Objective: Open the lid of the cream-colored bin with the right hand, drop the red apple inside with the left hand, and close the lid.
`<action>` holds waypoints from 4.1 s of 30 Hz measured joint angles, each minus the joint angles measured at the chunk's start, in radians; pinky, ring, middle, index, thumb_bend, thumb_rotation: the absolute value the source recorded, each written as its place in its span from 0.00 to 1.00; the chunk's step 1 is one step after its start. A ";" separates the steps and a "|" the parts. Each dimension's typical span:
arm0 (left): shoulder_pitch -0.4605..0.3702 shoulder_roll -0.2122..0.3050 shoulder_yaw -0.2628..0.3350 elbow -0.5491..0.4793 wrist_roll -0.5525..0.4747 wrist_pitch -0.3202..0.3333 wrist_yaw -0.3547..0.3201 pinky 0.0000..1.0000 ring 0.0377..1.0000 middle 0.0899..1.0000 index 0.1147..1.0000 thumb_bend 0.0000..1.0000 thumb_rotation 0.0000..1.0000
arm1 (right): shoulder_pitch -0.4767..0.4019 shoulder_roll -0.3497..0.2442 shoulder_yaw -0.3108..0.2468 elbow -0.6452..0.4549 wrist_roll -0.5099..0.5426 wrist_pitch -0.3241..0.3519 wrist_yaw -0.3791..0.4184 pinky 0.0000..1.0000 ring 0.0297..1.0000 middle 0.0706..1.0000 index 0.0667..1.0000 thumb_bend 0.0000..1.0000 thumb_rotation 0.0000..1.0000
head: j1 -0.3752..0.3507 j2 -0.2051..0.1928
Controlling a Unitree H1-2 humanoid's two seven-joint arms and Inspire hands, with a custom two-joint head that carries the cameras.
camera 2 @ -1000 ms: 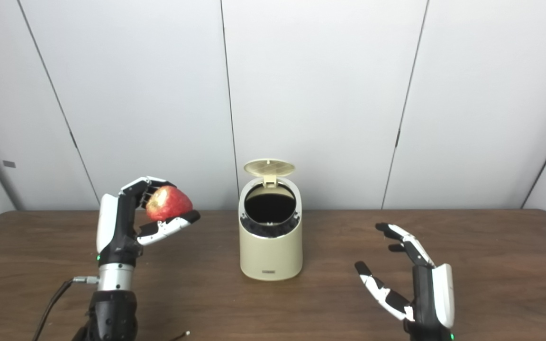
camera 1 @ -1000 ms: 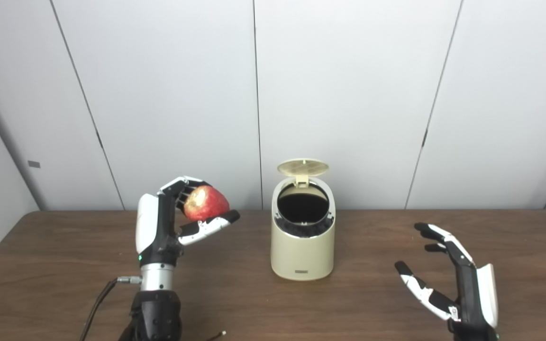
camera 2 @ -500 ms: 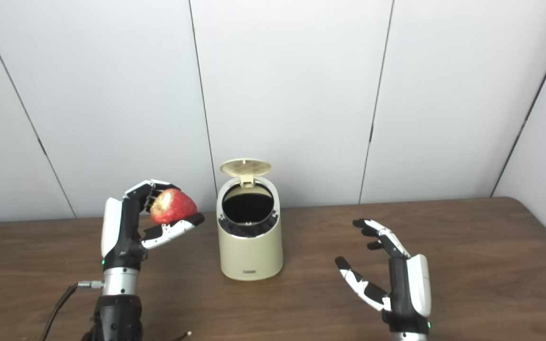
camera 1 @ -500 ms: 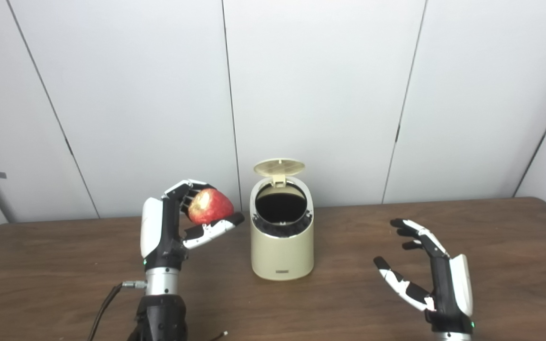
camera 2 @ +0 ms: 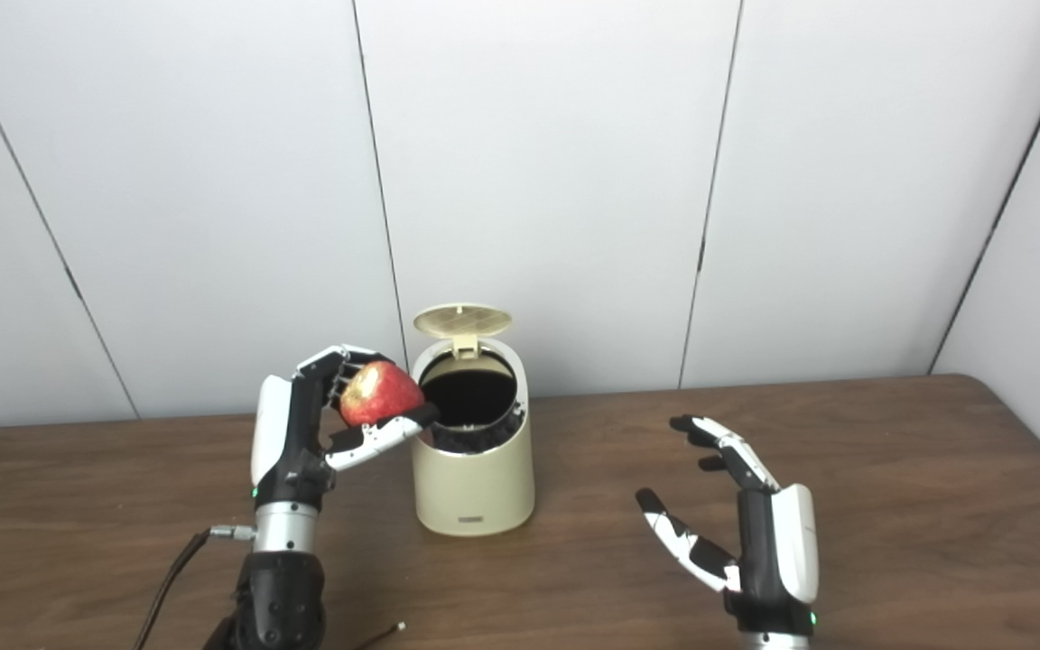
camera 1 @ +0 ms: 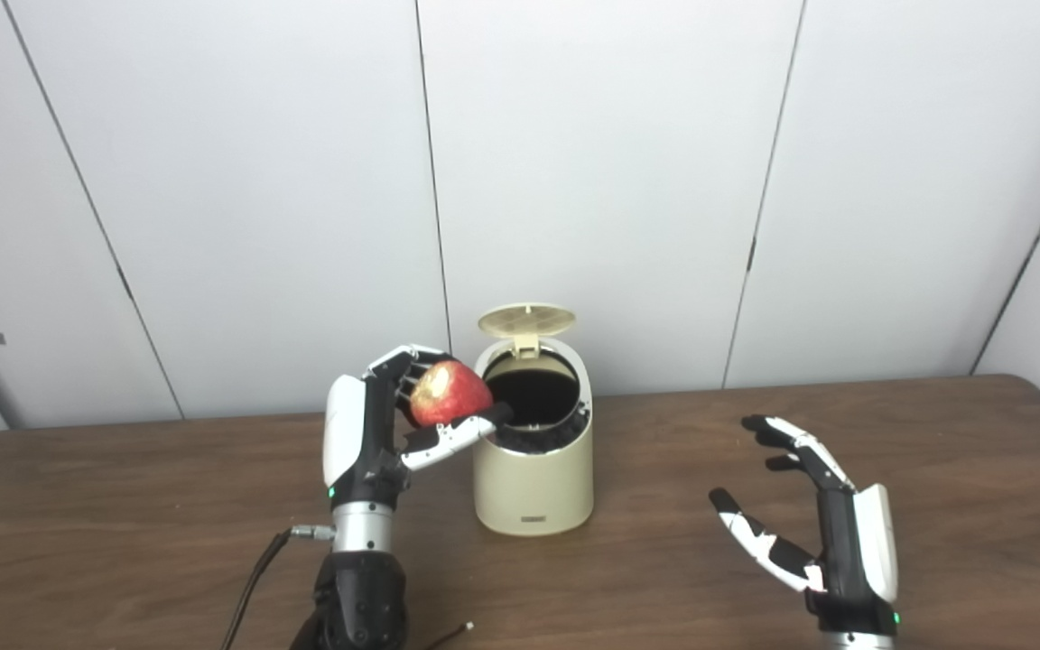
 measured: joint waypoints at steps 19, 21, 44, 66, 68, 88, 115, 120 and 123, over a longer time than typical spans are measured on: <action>-0.132 -0.023 -0.021 0.218 -0.012 -0.037 0.114 0.24 0.32 0.42 0.48 0.50 0.00 | 0.000 0.010 0.012 0.001 0.007 0.000 0.000 0.60 0.71 0.74 0.70 0.29 0.26 | -0.012 -0.006; -0.139 -0.024 -0.022 0.223 -0.016 -0.035 0.114 0.24 0.32 0.41 0.48 0.50 0.00 | -0.004 0.015 0.014 0.005 0.009 0.000 -0.001 0.60 0.71 0.73 0.70 0.29 0.25 | -0.014 -0.006; -0.146 -0.055 -0.060 0.186 -0.016 0.052 0.121 0.23 0.33 0.41 0.48 0.50 0.00 | -0.015 0.020 0.018 0.018 0.005 0.000 -0.008 0.60 0.71 0.74 0.70 0.29 0.22 | -0.015 -0.002; -0.101 -0.062 -0.059 0.110 -0.014 0.123 0.115 0.24 0.33 0.42 0.48 0.50 0.00 | -0.026 0.026 0.018 0.032 0.003 0.000 -0.010 0.60 0.71 0.73 0.71 0.30 0.25 | -0.006 0.002; -0.101 -0.062 -0.063 0.111 -0.006 0.123 0.122 0.23 0.33 0.42 0.48 0.50 0.00 | -0.030 0.033 0.020 0.037 0.006 0.000 -0.011 0.60 0.71 0.74 0.71 0.30 0.26 | -0.006 0.002; -0.108 -0.072 -0.102 0.093 0.049 0.235 0.112 0.28 0.36 0.48 0.52 1.00 0.25 | -0.055 0.065 0.060 0.060 -0.004 0.020 -0.037 0.57 0.69 0.74 0.72 0.29 0.32 | -0.034 0.003; -0.130 -0.038 -0.150 0.092 0.065 0.247 0.033 0.55 0.64 0.66 0.70 1.00 0.43 | -0.052 0.079 0.081 0.049 -0.019 0.039 -0.046 0.61 0.72 0.74 0.70 0.30 0.26 | -0.051 0.003; -0.133 -0.033 -0.154 0.063 0.064 0.291 -0.012 0.57 0.67 0.70 0.74 1.00 0.48 | -0.052 0.084 0.082 0.049 -0.023 0.040 -0.048 0.60 0.72 0.74 0.70 0.31 0.27 | -0.057 0.005; -0.135 -0.028 -0.161 0.048 0.065 0.315 -0.033 0.57 0.68 0.72 0.75 1.00 0.52 | -0.052 0.088 0.086 0.049 -0.028 0.040 -0.050 0.60 0.72 0.74 0.70 0.31 0.25 | -0.060 0.005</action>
